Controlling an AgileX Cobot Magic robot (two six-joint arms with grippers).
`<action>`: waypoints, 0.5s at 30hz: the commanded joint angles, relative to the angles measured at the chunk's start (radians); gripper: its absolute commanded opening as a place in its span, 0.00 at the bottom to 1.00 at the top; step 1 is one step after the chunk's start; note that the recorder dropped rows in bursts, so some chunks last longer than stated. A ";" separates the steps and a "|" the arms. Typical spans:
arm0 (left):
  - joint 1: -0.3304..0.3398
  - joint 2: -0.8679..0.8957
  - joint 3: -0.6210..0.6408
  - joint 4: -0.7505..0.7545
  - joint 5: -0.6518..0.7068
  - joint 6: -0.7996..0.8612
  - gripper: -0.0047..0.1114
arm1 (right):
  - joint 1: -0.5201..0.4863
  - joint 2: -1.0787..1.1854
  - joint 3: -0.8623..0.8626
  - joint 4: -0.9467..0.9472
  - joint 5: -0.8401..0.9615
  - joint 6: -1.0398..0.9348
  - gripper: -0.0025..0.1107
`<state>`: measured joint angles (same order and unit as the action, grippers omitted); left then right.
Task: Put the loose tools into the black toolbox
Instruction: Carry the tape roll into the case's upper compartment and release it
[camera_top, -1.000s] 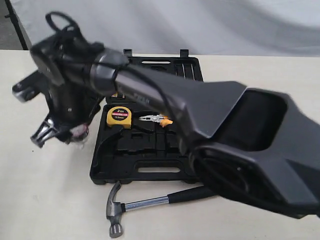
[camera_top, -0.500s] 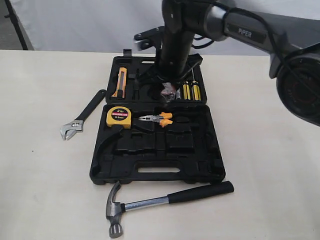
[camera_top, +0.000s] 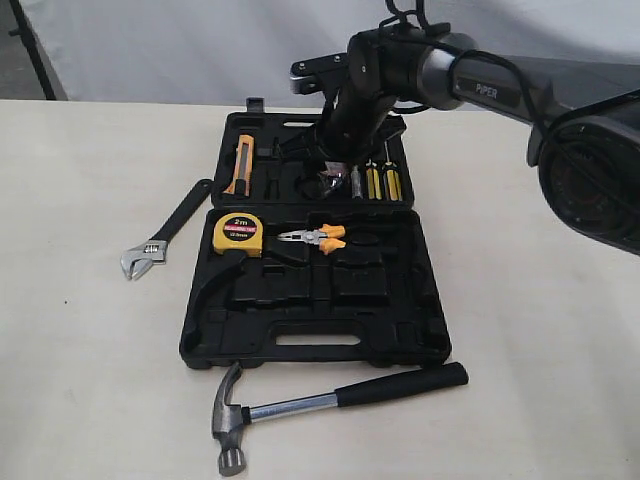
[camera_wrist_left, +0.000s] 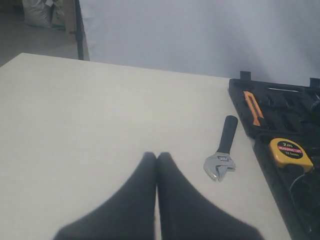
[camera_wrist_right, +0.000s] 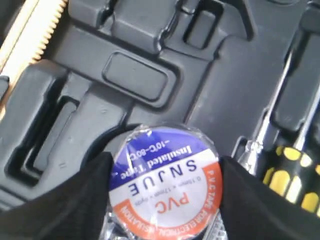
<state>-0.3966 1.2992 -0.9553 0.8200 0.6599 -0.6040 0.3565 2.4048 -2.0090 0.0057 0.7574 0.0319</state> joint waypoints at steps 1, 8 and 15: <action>0.003 -0.008 0.009 -0.014 -0.017 -0.010 0.05 | -0.004 0.010 -0.002 0.013 -0.010 0.008 0.19; 0.003 -0.008 0.009 -0.014 -0.017 -0.010 0.05 | -0.004 0.010 -0.002 0.144 -0.018 -0.066 0.40; 0.003 -0.008 0.009 -0.014 -0.017 -0.010 0.05 | -0.004 0.016 -0.002 0.146 -0.005 -0.066 0.40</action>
<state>-0.3966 1.2992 -0.9553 0.8200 0.6599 -0.6040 0.3565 2.4179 -2.0090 0.1465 0.7496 -0.0234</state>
